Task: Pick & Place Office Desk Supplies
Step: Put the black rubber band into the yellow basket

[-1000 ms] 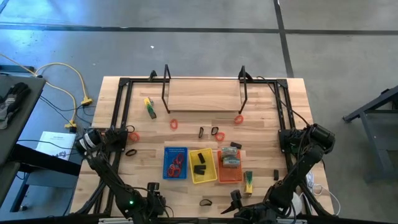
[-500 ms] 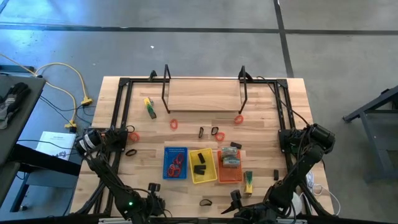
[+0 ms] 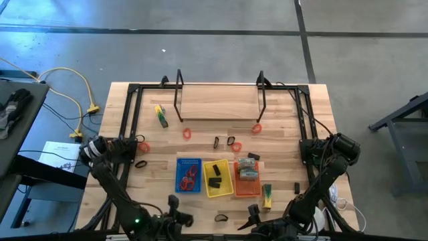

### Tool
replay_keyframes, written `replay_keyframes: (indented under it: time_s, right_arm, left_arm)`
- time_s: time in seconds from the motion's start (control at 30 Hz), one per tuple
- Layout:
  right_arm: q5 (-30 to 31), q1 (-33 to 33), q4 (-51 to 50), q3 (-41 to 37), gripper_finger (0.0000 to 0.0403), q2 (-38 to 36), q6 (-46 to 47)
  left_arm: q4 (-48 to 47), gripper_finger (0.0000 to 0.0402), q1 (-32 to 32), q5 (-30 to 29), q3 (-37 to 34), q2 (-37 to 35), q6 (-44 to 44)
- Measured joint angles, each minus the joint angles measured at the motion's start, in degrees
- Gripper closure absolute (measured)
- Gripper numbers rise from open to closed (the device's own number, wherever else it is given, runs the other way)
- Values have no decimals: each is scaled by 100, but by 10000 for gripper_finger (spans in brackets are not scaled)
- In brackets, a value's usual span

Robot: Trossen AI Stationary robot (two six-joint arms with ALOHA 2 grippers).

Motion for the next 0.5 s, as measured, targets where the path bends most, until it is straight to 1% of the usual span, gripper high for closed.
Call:
replay_keyframes:
  time_s: [0.07, 0.1, 0.17, 0.23, 0.3, 0.5]
  right_arm:
    - [0, 0, 0, 0, 204, 0, -2]
    - [0, 0, 0, 0, 204, 0, -2]
    - [0, 0, 0, 0, 204, 0, -2]
    - [0, 0, 0, 0, 204, 0, -4]
    - [0, 0, 0, 0, 204, 2, -4]
    - [-1, 4, -18, 0, 204, 2, -4]
  left_arm:
    - [41, 400, 108, -710, 220, -31, 393]
    - [49, 400, 191, -936, 300, -42, 544]
    - [109, 400, 396, -1212, 413, -42, 832]
    - [333, 400, 687, -1260, 430, -41, 1046]
    - [479, 400, 1084, -962, 434, -42, 1108]
    - [459, 400, 2353, 1400, 426, -35, 836]
